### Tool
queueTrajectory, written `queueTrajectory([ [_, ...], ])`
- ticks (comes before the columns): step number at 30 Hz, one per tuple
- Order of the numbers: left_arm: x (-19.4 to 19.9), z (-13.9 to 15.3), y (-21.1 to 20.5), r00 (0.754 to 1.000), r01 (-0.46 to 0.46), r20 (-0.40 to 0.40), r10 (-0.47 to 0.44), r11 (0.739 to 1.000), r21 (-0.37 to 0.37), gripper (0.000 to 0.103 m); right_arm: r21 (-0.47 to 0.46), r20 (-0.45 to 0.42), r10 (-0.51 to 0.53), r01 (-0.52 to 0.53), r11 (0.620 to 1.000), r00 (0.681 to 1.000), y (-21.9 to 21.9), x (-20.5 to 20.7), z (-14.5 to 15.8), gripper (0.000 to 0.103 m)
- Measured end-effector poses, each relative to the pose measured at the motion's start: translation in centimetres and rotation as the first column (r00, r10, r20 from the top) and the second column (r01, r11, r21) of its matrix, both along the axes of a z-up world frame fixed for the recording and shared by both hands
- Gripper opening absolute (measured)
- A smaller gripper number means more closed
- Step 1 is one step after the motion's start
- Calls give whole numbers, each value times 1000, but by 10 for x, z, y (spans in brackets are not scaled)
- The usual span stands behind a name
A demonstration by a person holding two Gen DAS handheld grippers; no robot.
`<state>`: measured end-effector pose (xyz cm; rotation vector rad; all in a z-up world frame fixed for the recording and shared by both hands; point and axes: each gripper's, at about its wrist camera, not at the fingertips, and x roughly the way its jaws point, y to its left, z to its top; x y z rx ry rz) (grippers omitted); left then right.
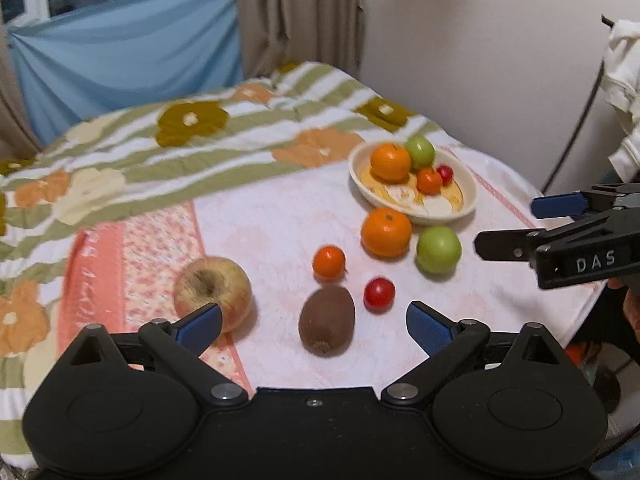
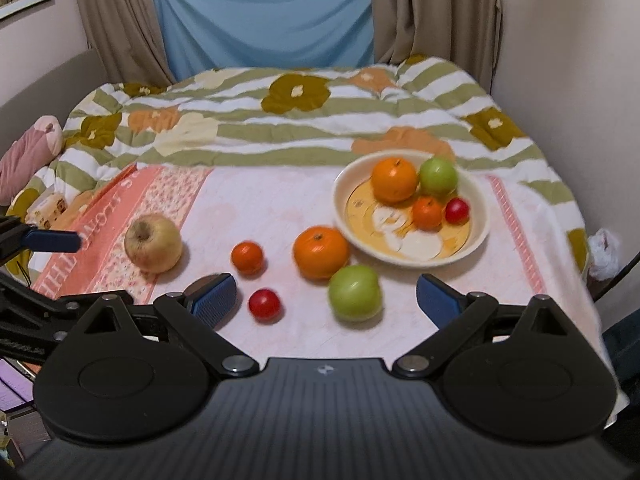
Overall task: Organize fruits
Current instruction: 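Withdraw both tools back toward the remaining fruit, then grasp the brown kiwi with the left tool while the right tool grasps a red tomato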
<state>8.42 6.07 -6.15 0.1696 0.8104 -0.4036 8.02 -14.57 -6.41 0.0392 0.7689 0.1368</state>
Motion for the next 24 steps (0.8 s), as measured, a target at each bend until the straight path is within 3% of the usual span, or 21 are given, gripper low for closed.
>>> queueTrajectory([
  [14,47,-69,-1,984,135,-113,-137,991,-24,86,35,-50,-69,71,997,996,20,23,-64,103],
  [17,53,-79,-5,981,155,-116,-156,988,-17,82,43,-67,-78,81,996,995,20,29,-74,93],
  [24,67,-95,-13,972,189,-138,-190,982,-26,67,62,-87,-91,97,993,992,22,38,-87,87],
])
